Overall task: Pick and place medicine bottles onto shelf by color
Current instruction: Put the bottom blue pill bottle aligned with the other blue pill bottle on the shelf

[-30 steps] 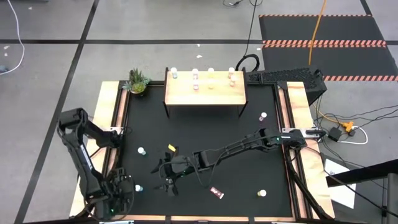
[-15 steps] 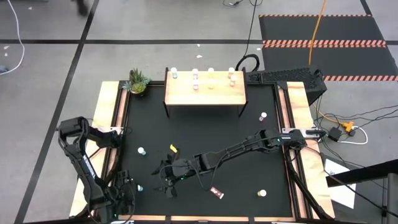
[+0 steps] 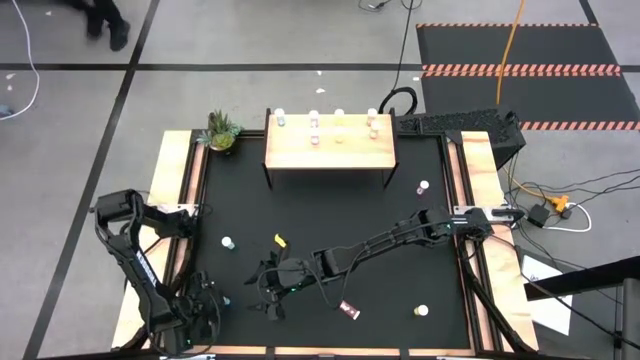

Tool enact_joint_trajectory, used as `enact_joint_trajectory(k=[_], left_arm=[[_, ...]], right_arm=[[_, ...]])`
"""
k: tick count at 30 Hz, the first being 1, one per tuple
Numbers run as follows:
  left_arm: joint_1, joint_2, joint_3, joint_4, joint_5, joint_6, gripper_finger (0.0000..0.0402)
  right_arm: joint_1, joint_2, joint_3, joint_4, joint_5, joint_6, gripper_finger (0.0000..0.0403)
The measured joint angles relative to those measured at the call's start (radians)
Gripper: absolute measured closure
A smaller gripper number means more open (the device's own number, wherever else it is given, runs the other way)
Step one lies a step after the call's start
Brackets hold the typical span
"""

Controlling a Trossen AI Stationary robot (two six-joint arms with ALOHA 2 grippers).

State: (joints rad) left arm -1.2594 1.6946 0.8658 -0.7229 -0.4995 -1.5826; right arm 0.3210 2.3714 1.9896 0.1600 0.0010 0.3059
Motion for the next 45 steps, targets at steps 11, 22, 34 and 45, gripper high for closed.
enact_joint_trajectory(k=[11,22,34,45], left_arm=[[0.097,-0.115,0.004,0.066,0.000,0.195,0.0296],[0.368,-0.213,0.003,0.201,0.019,0.676,0.0294],[0.435,-0.280,0.002,0.174,0.074,0.740,0.0293],[0.435,-0.292,0.008,0.157,0.005,0.653,0.0293]], right_arm=[[0.004,0.000,0.000,0.051,-0.055,-0.032,0.0090],[-0.021,-0.001,-0.001,-0.024,-0.005,-0.057,0.0090],[-0.029,-0.026,0.003,-0.140,0.065,-0.070,0.0090],[-0.010,-0.139,-0.003,-0.419,0.243,-0.074,0.0090]])
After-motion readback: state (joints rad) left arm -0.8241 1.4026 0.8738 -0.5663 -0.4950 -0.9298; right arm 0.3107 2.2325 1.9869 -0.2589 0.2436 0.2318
